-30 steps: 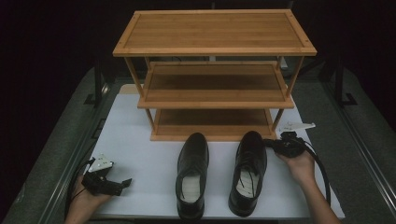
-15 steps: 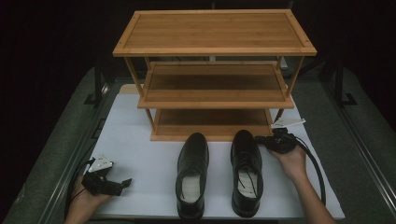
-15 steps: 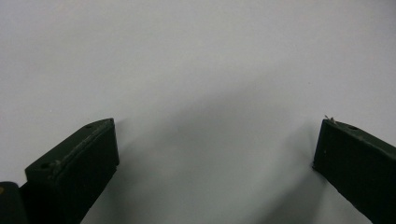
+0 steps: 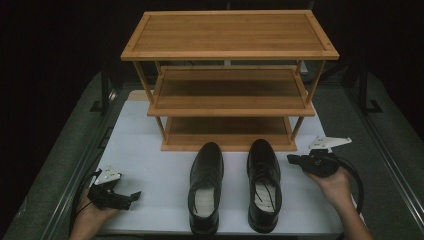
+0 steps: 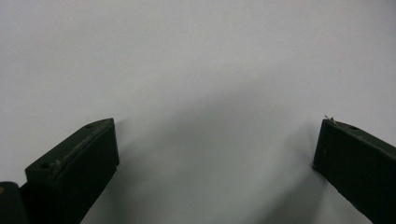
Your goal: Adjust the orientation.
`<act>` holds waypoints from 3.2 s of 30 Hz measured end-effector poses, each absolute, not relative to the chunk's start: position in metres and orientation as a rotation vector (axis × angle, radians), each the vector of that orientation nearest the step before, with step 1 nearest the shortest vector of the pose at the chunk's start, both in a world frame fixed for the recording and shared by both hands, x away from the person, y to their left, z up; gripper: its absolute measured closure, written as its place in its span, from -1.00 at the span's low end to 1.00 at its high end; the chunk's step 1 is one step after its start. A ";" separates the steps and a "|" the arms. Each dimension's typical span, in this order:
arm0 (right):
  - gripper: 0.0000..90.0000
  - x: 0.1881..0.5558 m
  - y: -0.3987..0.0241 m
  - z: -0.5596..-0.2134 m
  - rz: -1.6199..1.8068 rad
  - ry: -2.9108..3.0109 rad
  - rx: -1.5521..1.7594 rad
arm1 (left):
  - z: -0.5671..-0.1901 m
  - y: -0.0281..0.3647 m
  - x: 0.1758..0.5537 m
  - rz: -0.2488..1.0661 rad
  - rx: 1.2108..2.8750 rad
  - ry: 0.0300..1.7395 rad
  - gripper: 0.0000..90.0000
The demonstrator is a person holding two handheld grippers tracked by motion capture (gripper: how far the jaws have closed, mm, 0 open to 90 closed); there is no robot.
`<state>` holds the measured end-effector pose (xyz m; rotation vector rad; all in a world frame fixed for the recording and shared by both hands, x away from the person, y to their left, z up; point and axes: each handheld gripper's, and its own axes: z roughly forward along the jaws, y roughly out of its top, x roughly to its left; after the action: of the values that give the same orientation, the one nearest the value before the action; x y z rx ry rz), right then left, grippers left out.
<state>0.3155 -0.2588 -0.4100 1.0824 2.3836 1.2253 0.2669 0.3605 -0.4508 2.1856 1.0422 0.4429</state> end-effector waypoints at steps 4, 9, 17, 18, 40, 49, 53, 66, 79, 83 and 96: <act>0.99 0.302 -0.261 -0.408 1.222 2.401 1.050 | -0.451 0.360 0.267 0.443 2.186 1.042 -1.00; 0.99 0.287 -0.262 -0.413 1.229 2.439 0.999 | -0.451 0.360 0.267 0.443 2.185 1.043 -1.00; 0.99 0.269 -0.257 -0.440 1.227 2.510 0.934 | -0.451 0.361 0.267 0.442 2.190 1.041 -1.00; 0.99 0.269 -0.255 -0.442 1.217 2.527 0.928 | -0.451 0.361 0.267 0.443 2.190 1.041 -1.00; 1.00 0.275 -0.236 -0.453 1.281 2.574 0.932 | -0.451 0.361 0.267 0.441 2.191 1.042 -1.00; 1.00 0.279 -0.222 -0.451 1.270 2.606 0.898 | -0.451 0.360 0.267 0.442 2.191 1.043 -1.00; 1.00 0.282 -0.216 -0.451 1.265 2.615 0.883 | -0.451 0.360 0.267 0.442 2.188 1.044 -1.00; 1.00 0.288 -0.199 -0.449 1.254 2.645 0.842 | -0.451 0.360 0.267 0.442 2.188 1.044 -1.00; 1.00 0.286 -0.187 -0.449 1.264 2.666 0.799 | -0.451 0.360 0.267 0.442 2.189 1.044 -1.00; 1.00 0.285 -0.184 -0.449 1.268 2.671 0.792 | -0.451 0.360 0.267 0.443 2.189 1.044 -1.00; 1.00 0.277 -0.177 -0.448 1.292 2.705 0.756 | -0.451 0.360 0.267 0.444 2.191 1.042 -1.00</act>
<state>0.2774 -0.1769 -0.4480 0.7560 2.7049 1.2919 0.2672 0.3603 -0.4508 2.1906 1.0415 0.4440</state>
